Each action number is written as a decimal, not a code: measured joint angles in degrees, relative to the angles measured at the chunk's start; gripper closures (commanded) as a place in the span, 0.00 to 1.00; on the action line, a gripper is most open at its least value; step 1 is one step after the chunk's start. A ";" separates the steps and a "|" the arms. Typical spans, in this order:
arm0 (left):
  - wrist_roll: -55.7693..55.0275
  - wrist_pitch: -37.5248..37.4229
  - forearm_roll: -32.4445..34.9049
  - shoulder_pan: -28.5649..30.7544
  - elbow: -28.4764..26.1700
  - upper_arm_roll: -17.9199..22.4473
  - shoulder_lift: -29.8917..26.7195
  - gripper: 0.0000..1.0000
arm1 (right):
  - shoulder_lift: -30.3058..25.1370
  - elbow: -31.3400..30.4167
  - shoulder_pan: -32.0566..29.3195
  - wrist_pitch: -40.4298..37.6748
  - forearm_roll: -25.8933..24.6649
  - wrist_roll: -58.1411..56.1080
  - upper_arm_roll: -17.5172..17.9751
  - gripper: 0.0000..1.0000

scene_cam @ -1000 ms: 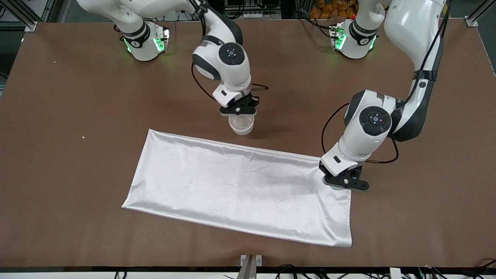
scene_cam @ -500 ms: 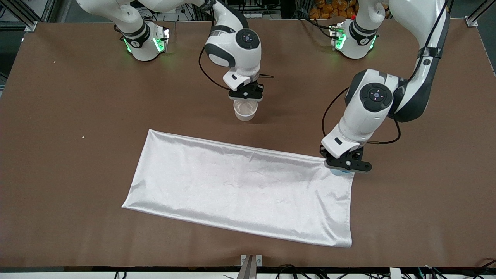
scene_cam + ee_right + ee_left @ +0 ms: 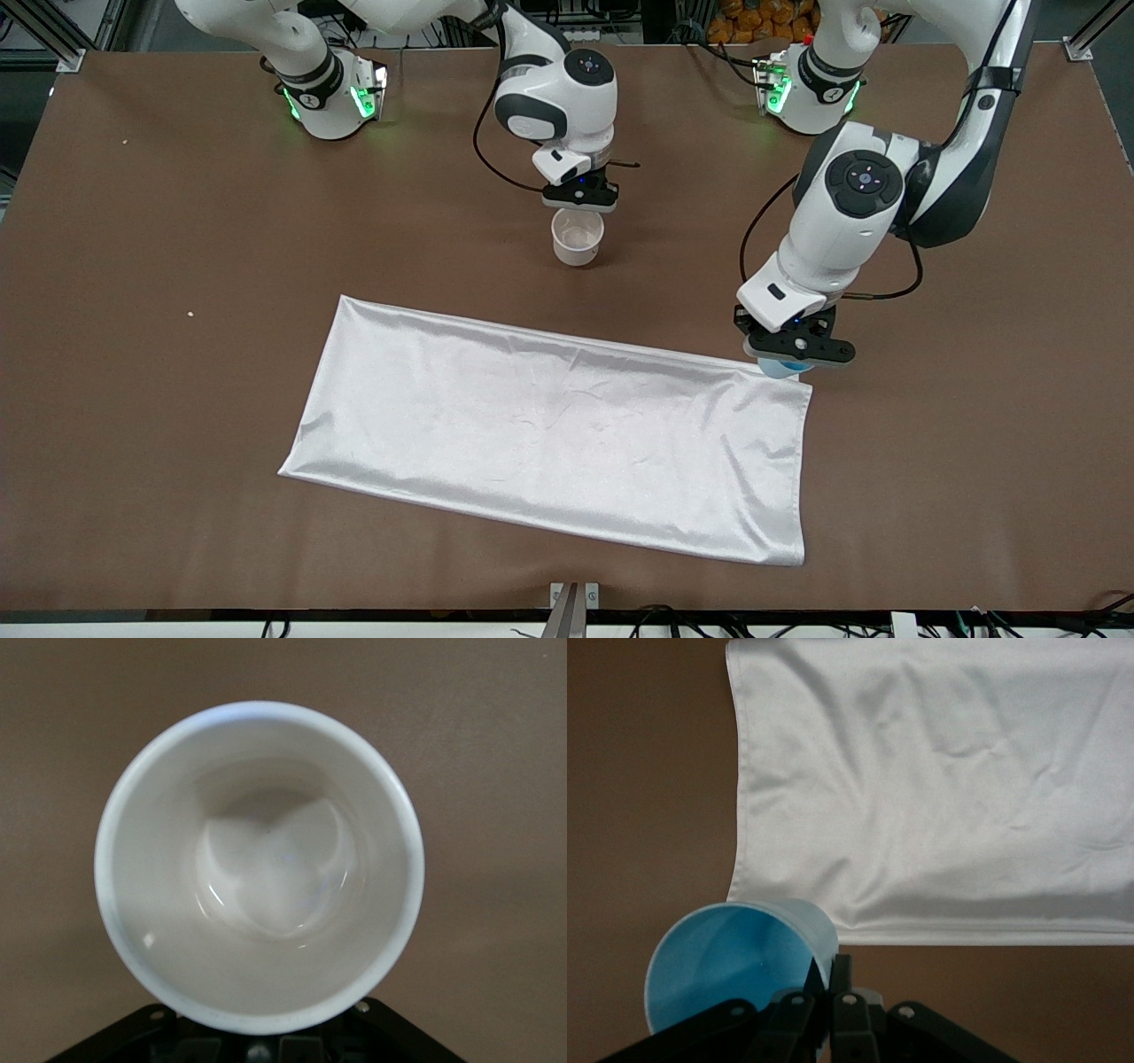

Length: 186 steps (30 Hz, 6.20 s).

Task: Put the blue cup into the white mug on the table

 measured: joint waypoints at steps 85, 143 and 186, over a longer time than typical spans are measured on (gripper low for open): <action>-24.21 -5.19 2.79 -21.40 2.99 -1.71 0.44 1.00 | -3.89 10.63 -33.79 -13.04 14.30 -55.22 -3.92 0.00; -34.04 -4.98 2.79 -35.59 6.24 -1.63 15.41 0.78 | -32.97 13.92 -34.85 -35.24 27.32 -93.54 -24.24 0.00; -35.25 -13.31 2.98 -25.83 10.46 -0.57 1.58 0.00 | -32.26 15.38 -41.20 -39.21 35.55 -93.47 -24.26 0.00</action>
